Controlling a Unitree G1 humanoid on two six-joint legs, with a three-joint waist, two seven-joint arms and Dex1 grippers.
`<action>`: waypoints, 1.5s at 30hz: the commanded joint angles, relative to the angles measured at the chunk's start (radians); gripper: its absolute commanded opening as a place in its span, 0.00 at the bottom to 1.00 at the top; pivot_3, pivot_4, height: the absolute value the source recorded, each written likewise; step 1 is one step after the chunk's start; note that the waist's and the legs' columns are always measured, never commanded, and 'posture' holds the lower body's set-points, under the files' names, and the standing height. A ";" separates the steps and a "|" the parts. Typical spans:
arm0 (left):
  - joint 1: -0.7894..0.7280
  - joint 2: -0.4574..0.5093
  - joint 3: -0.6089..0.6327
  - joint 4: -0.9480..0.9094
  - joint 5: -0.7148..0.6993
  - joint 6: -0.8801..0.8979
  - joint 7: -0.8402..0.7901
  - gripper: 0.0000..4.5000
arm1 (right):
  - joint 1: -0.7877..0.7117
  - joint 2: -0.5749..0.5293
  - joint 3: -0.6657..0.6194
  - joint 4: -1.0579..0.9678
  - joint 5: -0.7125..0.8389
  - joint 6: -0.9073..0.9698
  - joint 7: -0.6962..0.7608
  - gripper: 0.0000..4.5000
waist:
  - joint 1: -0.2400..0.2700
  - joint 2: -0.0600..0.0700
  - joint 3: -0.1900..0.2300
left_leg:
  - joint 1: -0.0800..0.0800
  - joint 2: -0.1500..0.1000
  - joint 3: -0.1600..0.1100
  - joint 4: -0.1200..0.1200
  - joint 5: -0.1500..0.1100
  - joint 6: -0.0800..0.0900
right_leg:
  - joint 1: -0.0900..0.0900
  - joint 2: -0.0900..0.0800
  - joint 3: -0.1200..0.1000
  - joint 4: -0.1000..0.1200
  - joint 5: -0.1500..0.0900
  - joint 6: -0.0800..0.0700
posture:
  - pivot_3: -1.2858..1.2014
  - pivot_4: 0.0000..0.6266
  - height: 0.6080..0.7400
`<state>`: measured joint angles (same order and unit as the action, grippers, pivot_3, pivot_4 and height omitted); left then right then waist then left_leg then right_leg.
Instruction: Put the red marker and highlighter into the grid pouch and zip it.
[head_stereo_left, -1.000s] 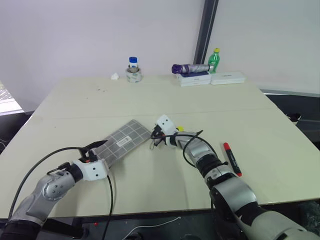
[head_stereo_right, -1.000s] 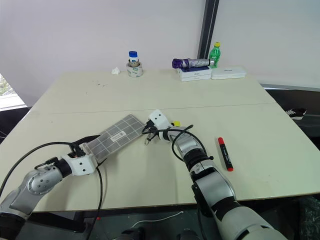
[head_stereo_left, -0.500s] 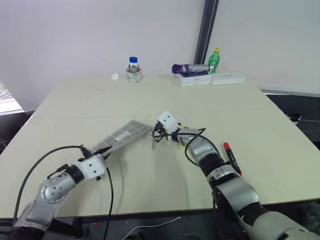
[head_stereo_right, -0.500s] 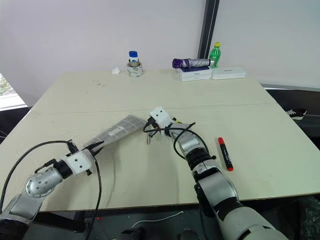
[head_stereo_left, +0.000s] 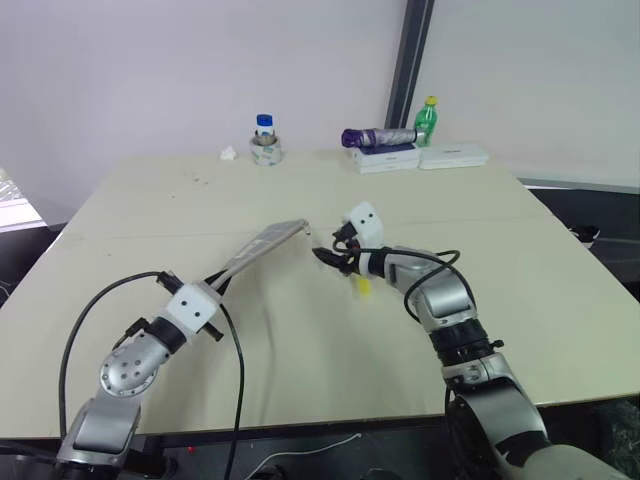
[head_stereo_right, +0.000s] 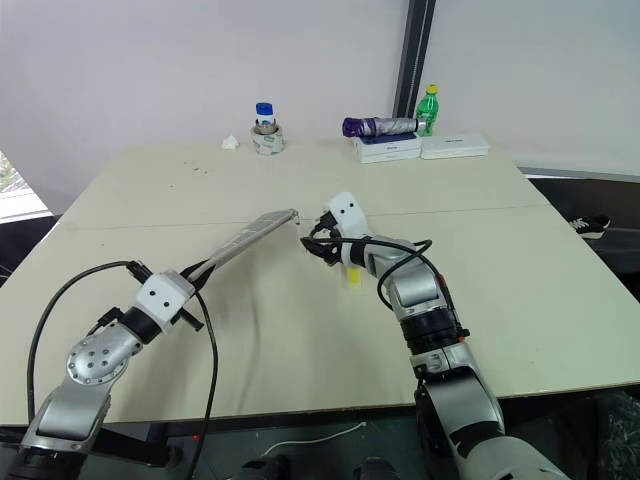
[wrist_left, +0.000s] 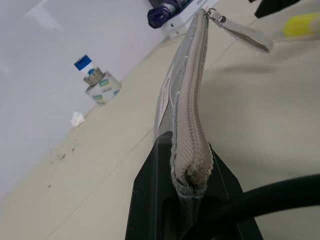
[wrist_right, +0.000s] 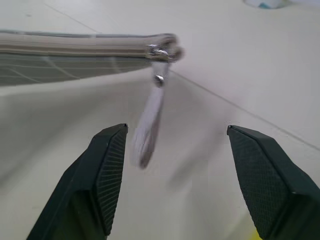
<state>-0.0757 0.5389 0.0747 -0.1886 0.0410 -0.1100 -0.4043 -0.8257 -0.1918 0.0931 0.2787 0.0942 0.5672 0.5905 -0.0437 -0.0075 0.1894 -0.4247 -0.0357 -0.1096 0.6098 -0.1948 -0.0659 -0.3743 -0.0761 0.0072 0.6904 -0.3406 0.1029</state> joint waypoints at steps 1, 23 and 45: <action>-0.008 -0.010 0.001 -0.051 -0.006 0.004 0.001 0.00 | -0.014 0.013 -0.004 -0.026 0.008 -0.008 -0.028 0.74 | 0.001 0.000 0.000 | 0.000 0.000 0.000 0.000 0.000 0.000 | 0.000 0.000 0.000 0.000 0.000 0.000 | 0.52 0.24 0.98; 0.012 -0.021 -0.010 -0.079 -0.004 0.006 -0.040 0.00 | -0.068 0.028 0.025 0.078 -0.009 -0.110 -0.042 0.09 | 0.001 0.000 0.000 | 0.000 0.000 0.000 0.001 0.000 0.000 | 0.000 0.000 0.000 0.000 0.000 0.000 | 0.52 0.24 0.98; -0.035 -0.123 -0.121 -0.049 0.167 0.030 0.068 0.00 | 0.079 -0.042 0.368 -0.461 -0.026 -0.009 0.209 0.01 | 0.002 0.000 0.000 | 0.000 0.000 -0.001 0.001 0.000 0.000 | 0.000 0.000 0.000 0.000 0.000 0.000 | 0.52 0.24 0.98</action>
<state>-0.0947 0.4231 -0.0384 -0.2308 0.1887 -0.0892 -0.3591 -0.7341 -0.2404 0.4370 -0.0785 0.0403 0.5601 0.7637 -0.0420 -0.0078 0.1893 -0.4249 -0.0360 -0.1107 0.6109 -0.1949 -0.0659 -0.3737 -0.0761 0.0067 0.6903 -0.3405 0.1030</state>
